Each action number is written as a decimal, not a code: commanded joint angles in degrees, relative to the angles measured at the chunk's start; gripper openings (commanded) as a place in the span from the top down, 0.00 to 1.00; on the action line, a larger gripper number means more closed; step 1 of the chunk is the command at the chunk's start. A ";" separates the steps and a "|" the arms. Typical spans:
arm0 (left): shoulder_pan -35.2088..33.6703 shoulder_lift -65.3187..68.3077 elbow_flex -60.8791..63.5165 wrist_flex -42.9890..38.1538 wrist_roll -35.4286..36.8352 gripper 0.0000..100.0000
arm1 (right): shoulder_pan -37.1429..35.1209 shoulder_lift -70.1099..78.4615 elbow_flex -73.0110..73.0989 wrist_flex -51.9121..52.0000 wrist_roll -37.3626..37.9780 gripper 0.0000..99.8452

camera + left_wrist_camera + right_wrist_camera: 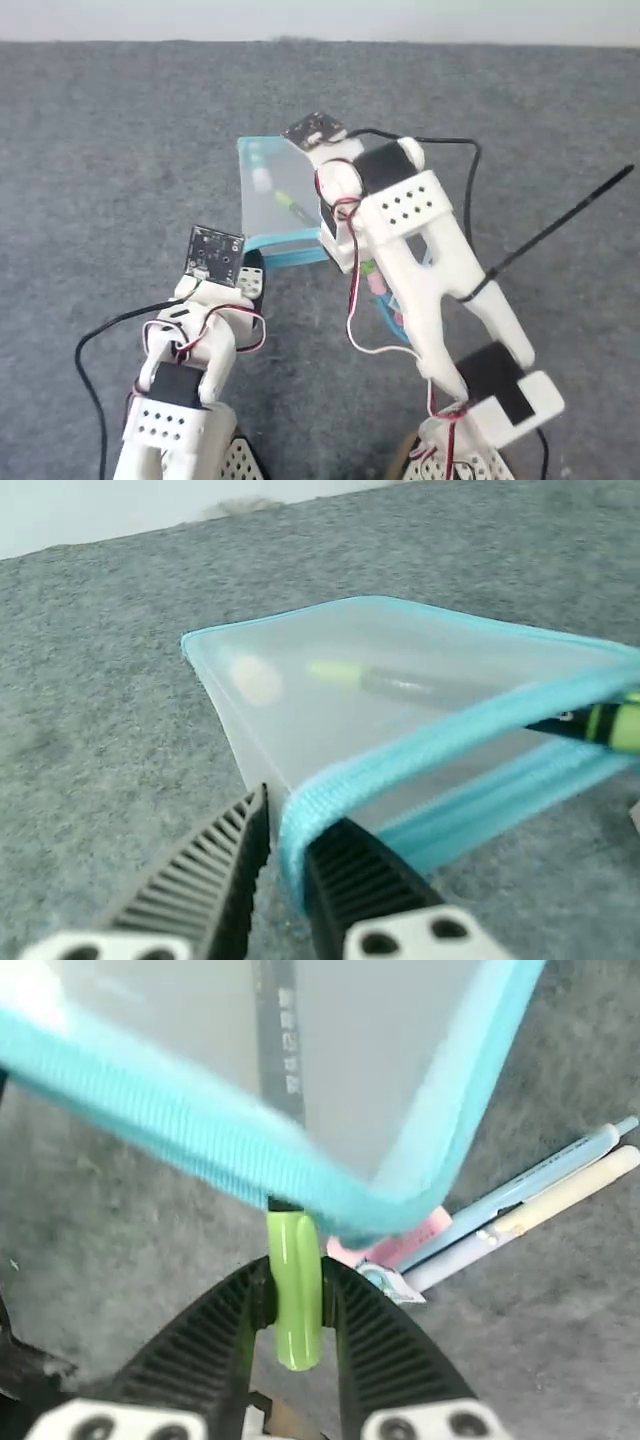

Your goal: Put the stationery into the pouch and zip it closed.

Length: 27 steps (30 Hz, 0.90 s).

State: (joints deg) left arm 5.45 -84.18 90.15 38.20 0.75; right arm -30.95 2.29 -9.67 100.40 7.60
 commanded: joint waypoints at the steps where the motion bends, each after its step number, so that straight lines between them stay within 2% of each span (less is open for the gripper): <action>1: 0.35 -0.88 -0.75 -0.35 -0.88 0.99 | 1.36 0.40 -5.01 0.92 -1.49 0.99; 4: 0.26 -0.88 -0.75 -0.35 -0.88 0.99 | 1.19 1.01 -5.19 0.66 -1.58 0.96; 8: 0.26 -0.88 -0.75 -0.35 -0.88 0.99 | 1.01 0.92 -5.80 0.22 -1.85 0.83; 10: 0.09 -0.88 -0.75 -0.35 -0.88 0.99 | 0.75 1.01 -6.95 -0.22 -1.85 0.80; 20: -0.18 -0.88 -0.75 -0.35 -0.97 0.99 | 0.48 0.04 -9.49 -0.66 0.26 0.82; 27: -0.18 -0.88 -0.75 -0.44 -0.97 0.99 | 0.84 -11.65 -9.49 -0.57 2.99 0.82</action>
State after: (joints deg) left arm 5.27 -84.18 90.15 38.20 0.57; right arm -30.68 -1.41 -15.65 99.96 9.36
